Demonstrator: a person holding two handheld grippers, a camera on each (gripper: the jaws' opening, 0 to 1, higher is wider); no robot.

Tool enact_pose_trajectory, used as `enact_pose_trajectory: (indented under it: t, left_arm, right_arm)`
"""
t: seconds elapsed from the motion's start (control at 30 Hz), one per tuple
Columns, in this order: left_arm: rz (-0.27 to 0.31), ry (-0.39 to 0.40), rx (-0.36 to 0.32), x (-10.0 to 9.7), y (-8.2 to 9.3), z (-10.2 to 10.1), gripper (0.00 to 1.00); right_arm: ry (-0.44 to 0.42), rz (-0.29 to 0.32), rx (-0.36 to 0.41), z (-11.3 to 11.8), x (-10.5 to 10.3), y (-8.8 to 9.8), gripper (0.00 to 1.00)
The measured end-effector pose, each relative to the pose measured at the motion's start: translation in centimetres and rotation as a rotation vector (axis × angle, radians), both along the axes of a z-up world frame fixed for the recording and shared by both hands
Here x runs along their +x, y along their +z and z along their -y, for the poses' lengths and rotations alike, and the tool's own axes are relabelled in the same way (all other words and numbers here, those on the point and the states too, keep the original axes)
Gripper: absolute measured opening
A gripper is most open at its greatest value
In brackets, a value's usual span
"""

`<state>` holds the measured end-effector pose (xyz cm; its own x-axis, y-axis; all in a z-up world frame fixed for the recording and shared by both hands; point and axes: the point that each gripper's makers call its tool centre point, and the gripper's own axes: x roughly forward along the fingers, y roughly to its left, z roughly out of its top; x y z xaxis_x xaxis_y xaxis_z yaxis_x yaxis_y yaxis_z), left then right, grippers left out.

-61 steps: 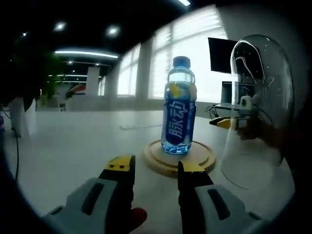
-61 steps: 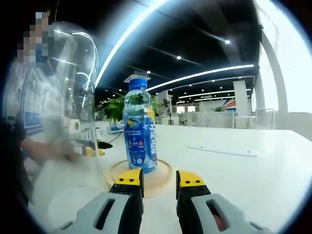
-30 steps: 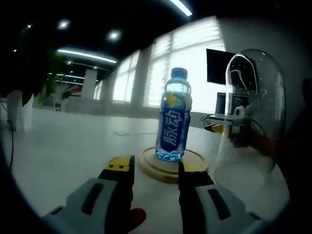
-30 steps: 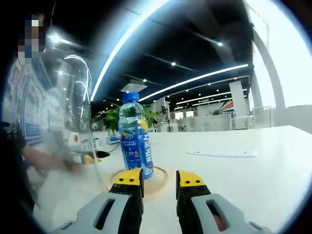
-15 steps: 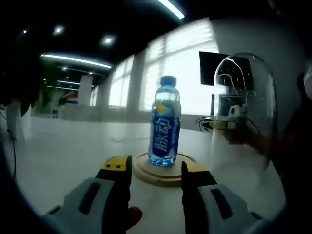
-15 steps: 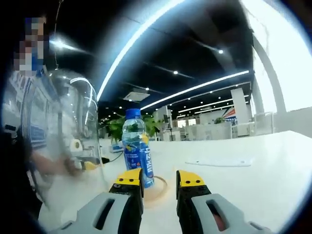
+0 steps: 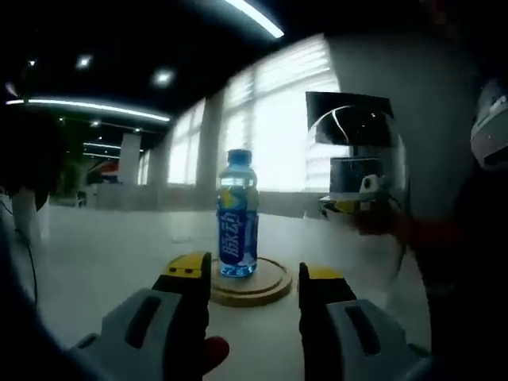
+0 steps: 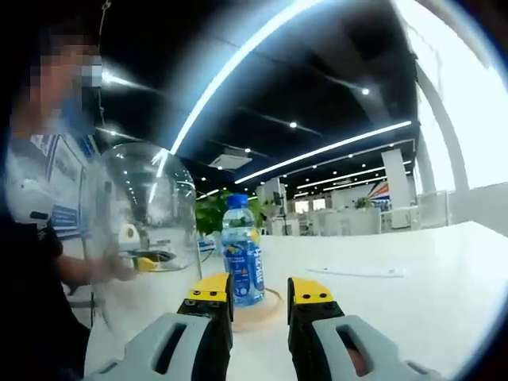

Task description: Open the cover put in the Mizone put the cover back on

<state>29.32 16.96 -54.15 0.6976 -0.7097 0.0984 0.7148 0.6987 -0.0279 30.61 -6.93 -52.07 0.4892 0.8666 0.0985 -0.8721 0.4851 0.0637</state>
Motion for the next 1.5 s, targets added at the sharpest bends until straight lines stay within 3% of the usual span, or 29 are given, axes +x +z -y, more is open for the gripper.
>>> enact_pose_trajectory:
  t: [0.3,0.43,0.57,0.73,1.1,1.5]
  left_arm:
    - [-0.039,-0.084,-0.004,-2.3,-1.3,2.7,0.39]
    - [-0.043,-0.124,0.026,-3.0,-1.9,4.0,0.41]
    - [-0.039,-0.165,0.038,-3.5,-2.0,5.0,0.43]
    - [-0.034,-0.176,0.032,-3.7,-1.8,5.2,0.46]
    - [-0.027,-0.254,0.046,-4.7,-1.5,6.5,0.52]
    - [-0.031,-0.325,0.071,-5.1,-1.3,8.2,0.58]
  right_arm:
    - [0.005,0.031,-0.038,1.2,-1.8,-1.0,0.23]
    - [0.064,0.042,-0.113,1.0,-3.0,-2.8,0.25]
    - [0.115,0.043,-0.139,1.0,-4.3,-3.8,0.26]
    - [0.218,0.08,-0.211,0.7,-6.3,-5.0,0.33]
    - [0.39,0.112,-0.186,-2.6,-9.7,-4.8,0.44]
    - [0.443,0.096,-0.13,-5.3,-9.3,-3.6,0.54]
